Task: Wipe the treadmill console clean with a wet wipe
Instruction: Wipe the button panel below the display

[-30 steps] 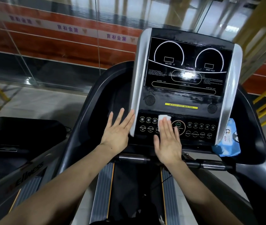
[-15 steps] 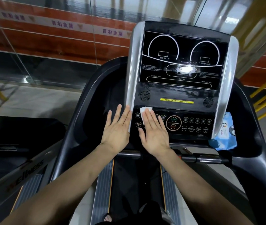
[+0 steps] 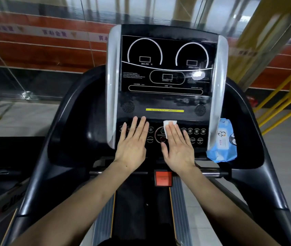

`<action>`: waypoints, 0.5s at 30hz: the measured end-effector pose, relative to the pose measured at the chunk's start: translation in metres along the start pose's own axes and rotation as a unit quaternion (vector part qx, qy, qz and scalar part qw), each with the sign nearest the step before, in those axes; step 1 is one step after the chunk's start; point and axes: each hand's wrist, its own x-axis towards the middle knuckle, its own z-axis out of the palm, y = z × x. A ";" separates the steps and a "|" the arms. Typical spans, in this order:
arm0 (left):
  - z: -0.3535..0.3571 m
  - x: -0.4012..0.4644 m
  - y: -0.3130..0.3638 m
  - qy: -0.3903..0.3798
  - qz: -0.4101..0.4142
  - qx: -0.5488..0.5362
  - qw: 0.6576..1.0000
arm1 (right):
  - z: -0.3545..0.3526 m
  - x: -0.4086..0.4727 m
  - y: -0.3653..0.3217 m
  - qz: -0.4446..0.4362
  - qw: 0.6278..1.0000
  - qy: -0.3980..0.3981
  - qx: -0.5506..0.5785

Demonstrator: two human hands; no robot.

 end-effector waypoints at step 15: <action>0.014 0.050 0.119 -0.026 0.001 0.014 1.000 | -0.006 -0.020 0.124 0.052 0.998 0.008 0.042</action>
